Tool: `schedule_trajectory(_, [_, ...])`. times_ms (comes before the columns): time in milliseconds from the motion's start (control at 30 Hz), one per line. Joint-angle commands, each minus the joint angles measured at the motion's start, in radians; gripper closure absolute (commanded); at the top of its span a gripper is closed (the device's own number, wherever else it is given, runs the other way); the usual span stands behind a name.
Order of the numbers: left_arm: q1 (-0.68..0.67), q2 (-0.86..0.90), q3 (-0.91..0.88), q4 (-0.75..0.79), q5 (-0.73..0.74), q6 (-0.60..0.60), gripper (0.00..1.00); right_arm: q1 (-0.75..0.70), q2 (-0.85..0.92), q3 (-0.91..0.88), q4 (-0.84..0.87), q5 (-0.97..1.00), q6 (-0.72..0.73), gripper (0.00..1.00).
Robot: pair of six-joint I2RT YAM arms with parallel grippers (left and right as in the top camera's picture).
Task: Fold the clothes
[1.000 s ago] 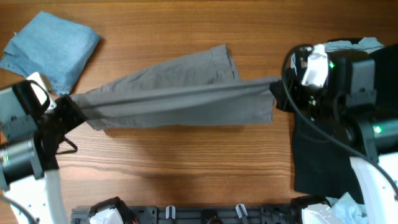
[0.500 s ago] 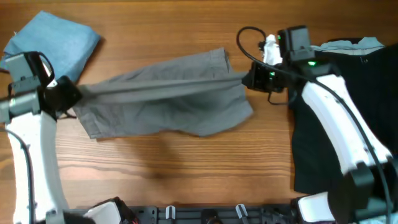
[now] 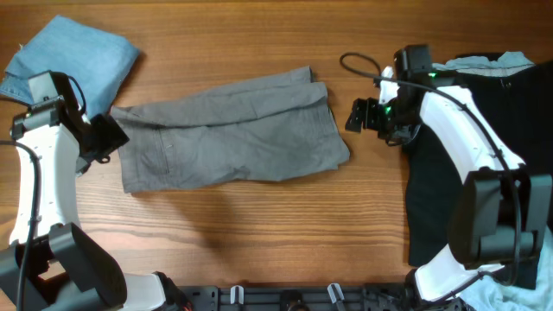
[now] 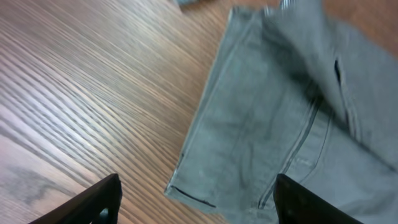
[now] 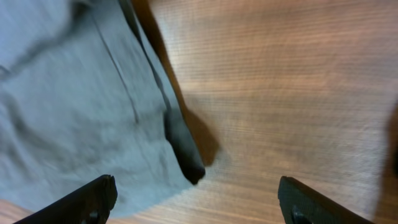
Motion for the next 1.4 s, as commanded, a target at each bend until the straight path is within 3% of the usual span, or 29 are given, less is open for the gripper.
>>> schedule_trajectory(0, [0.002,0.03,-0.096,0.016,0.077,0.037,0.28,0.042,0.041,-0.11,0.044,-0.056,-0.069,0.13])
schedule_trajectory(167, [0.001,0.058,-0.15,0.044,0.191,0.1,0.26,0.106,0.043,-0.26,0.259,-0.261,-0.083,0.15])
schedule_trajectory(233, [-0.004,0.071,-0.15,0.059,0.192,0.114,0.34,0.133,0.043,-0.288,0.335,-0.297,-0.073,0.48])
schedule_trajectory(267, [-0.006,0.077,-0.15,0.061,0.201,0.114,0.39,0.137,0.043,-0.288,0.346,-0.254,-0.042,0.88])
schedule_trajectory(300, [-0.01,0.08,-0.151,0.063,0.209,0.115,0.4,0.131,0.039,-0.283,0.331,-0.145,0.006,0.96])
schedule_trajectory(400, [-0.045,0.084,-0.152,0.064,0.209,0.122,0.36,0.055,0.013,-0.213,0.159,0.259,0.159,0.96])
schedule_trajectory(467, [-0.085,0.084,-0.152,0.067,0.214,0.149,0.26,-0.011,-0.017,-0.163,0.085,0.284,0.175,0.95])
schedule_trajectory(500, [-0.113,0.084,-0.152,0.076,0.235,0.173,0.24,-0.029,-0.029,-0.151,0.058,0.252,0.169,0.89])
schedule_trajectory(533, [-0.137,0.084,-0.152,0.095,0.255,0.203,0.23,-0.032,-0.035,-0.151,0.047,0.24,0.155,0.59])
schedule_trajectory(567, [-0.171,0.084,-0.152,0.133,0.262,0.234,0.23,-0.033,-0.041,-0.15,0.035,0.243,0.149,0.43])
schedule_trajectory(700, [-0.24,0.084,-0.152,0.27,0.26,0.325,0.22,-0.033,-0.119,-0.15,0.034,0.246,0.149,0.38])
schedule_trajectory(800, [-0.243,0.084,-0.152,0.324,0.184,0.327,0.25,-0.033,-0.196,-0.15,0.035,0.229,0.142,0.31])
schedule_trajectory(933, [-0.243,0.085,-0.152,0.414,0.135,0.353,0.24,-0.033,-0.224,-0.151,0.095,-0.002,-0.061,0.27])
schedule_trajectory(1000, [-0.244,0.088,-0.152,0.427,0.192,0.344,0.36,-0.033,-0.223,-0.151,0.14,-0.007,-0.053,0.26])
schedule_trajectory(1033, [-0.244,0.089,-0.152,0.422,0.194,0.305,0.41,-0.033,-0.223,-0.151,0.159,-0.006,-0.031,0.25])
schedule_trajectory(1067, [-0.244,0.089,-0.152,0.414,0.193,0.23,0.36,-0.033,-0.223,-0.151,0.185,-0.006,-0.024,0.22])
schedule_trajectory(1133, [-0.243,0.089,-0.153,0.403,0.193,0.145,0.35,-0.033,-0.223,-0.151,0.232,0.001,-0.024,0.18])
schedule_trajectory(1167, [-0.243,0.089,-0.153,0.392,0.193,0.077,0.27,-0.033,-0.222,-0.151,0.266,0.001,-0.024,0.18])
schedule_trajectory(1200, [-0.239,0.089,-0.153,0.368,0.19,-0.087,0.2,-0.033,-0.222,-0.151,0.287,-0.003,-0.007,0.17])
schedule_trajectory(1233, [-0.234,0.089,-0.153,0.357,0.19,-0.159,0.2,-0.033,-0.221,-0.151,0.286,-0.003,0.003,0.17])
schedule_trajectory(1333, [-0.212,0.089,-0.153,0.357,0.212,-0.297,0.47,-0.033,-0.219,-0.151,0.285,-0.003,-0.002,0.16])
schedule_trajectory(1367, [-0.208,0.089,-0.153,0.359,0.216,-0.336,0.49,-0.033,-0.219,-0.151,0.285,-0.002,-0.002,0.17])
